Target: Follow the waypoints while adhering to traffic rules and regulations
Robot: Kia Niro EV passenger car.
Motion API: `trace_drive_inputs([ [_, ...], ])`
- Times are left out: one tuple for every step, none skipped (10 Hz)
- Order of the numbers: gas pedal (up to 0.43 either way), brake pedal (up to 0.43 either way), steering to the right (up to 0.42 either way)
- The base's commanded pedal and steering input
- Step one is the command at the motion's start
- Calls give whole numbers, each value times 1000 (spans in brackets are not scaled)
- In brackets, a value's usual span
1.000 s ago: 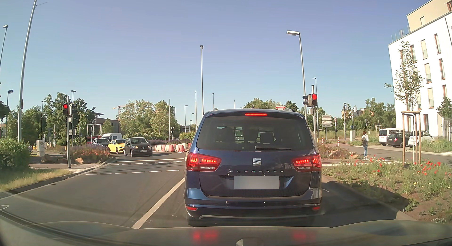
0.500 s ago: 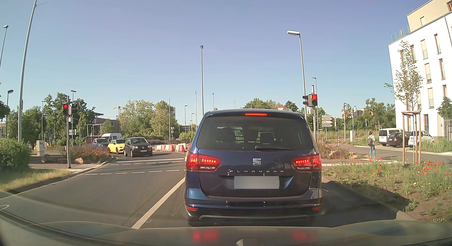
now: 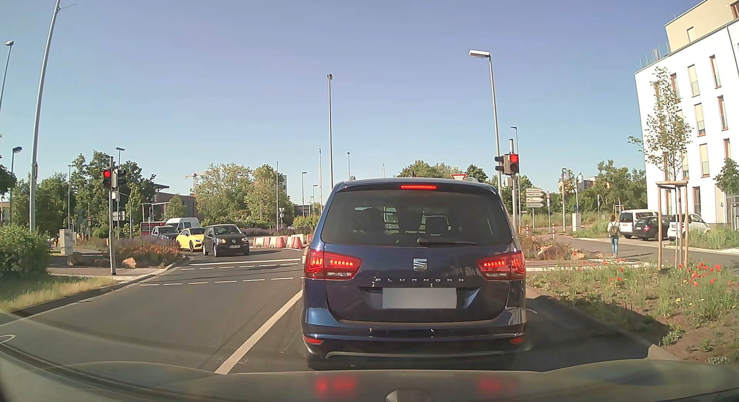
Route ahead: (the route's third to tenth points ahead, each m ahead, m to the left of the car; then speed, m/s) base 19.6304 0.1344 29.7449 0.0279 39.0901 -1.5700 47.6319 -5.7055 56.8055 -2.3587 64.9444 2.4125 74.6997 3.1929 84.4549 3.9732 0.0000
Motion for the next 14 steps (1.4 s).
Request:
trace_drive_inputs([
  [0,341,12],
  [0,341,12],
  [0,341,12],
  [0,341,12],
  [0,341,12],
  [0,341,12],
  [0,341,12],
  [0,341,12],
  [0,341,12],
  [0,341,12],
  [0,341,12],
  [0,341,12],
  [0,341,12],
  [0,341,12],
])
